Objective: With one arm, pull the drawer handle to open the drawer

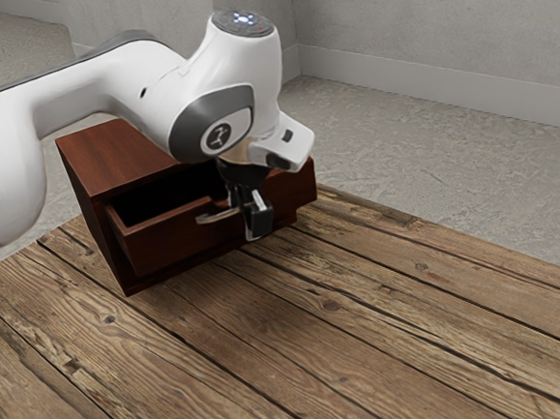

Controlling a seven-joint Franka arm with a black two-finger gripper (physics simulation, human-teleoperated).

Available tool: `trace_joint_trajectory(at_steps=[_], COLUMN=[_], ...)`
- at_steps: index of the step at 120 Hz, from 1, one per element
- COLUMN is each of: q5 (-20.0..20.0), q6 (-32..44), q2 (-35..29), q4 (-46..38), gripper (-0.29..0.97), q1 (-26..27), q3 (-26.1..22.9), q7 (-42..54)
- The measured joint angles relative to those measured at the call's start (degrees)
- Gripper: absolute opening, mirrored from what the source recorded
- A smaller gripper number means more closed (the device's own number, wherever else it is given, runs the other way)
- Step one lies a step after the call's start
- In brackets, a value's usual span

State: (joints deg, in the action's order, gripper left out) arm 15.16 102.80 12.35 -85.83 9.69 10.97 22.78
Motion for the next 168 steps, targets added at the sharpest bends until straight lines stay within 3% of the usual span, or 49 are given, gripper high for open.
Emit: trace_joint_trajectory(at_steps=[45,54,67,101,110,117,124,135,155,168], q5=[0.24,0.83,1.42,2.49,3.26,3.85,4.49,5.05,5.55,5.55], q6=[-0.24,-0.36,-0.52,-1.23,-1.58,-1.96,-2.3,-2.76,-3.37,-3.62], q2=[-0.28,-0.34,-0.42,-0.37,-0.3,-0.29,-0.21,-0.12,-0.12,-0.17], q4=[-0.71,-0.65,-0.58,-0.66,-0.74,-0.92,-1.09,-1.17,-1.11,-1.15], gripper=[0.52,0.5,0.35,0.31,0.37,0.28,0.42,0.46,0.34,0.41], q1=[1.06,1.74,1.87,3.56,5.18,6.19,7.5,7.95,6.36,5.82], q3=[-0.14,-1.19,-1.88,-1.69,-1.59,-1.7,-1.59,-1.72,-3.22,-4.14], q7=[-1.97,-2.5,-3.26,-5.35,-6.03,-6.57,-7.1,-7.85,-9.15,-9.89])
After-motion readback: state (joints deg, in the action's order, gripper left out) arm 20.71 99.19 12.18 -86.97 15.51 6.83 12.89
